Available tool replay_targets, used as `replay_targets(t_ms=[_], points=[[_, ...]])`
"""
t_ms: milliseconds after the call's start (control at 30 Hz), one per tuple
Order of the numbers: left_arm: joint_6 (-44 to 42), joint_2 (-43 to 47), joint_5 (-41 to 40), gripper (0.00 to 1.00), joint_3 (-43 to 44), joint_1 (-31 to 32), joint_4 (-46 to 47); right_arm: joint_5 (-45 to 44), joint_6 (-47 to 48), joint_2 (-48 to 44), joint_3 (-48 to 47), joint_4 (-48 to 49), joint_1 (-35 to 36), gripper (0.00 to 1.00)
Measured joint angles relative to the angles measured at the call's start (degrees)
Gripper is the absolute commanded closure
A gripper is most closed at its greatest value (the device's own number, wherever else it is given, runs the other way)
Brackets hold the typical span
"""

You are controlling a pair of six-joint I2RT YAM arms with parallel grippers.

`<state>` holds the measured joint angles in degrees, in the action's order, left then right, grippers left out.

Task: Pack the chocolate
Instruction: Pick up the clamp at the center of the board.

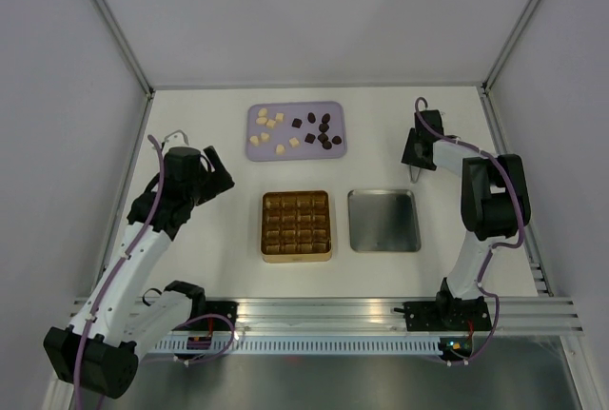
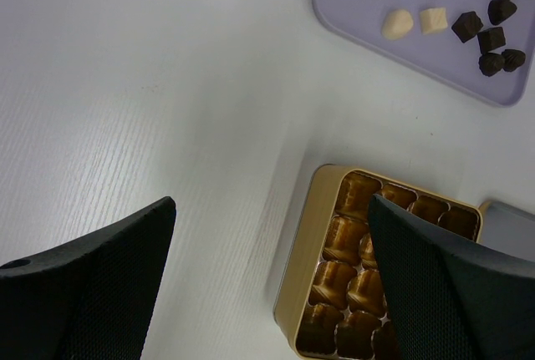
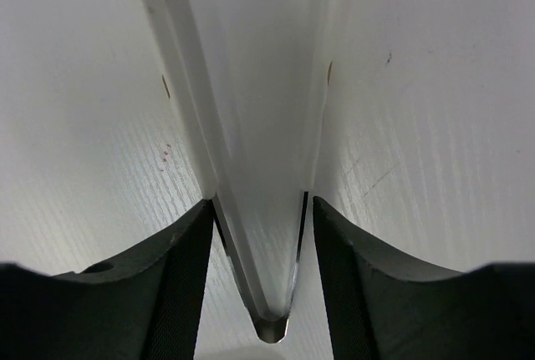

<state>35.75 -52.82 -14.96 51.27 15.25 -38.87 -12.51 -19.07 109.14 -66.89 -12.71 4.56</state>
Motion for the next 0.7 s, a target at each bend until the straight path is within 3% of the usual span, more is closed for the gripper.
replay_targets(t_ms=[367,700], points=[[0.00,0.37,0.00,0.00,0.00,0.00,0.00,-0.28,-0.20,-0.46,0.96,0.96,-0.28,0.59],[0.00,1.53,-0.04,0.00,0.00,0.00,0.00,1.20,0.85,-4.33,1.53,-3.04,-0.28,0.63]])
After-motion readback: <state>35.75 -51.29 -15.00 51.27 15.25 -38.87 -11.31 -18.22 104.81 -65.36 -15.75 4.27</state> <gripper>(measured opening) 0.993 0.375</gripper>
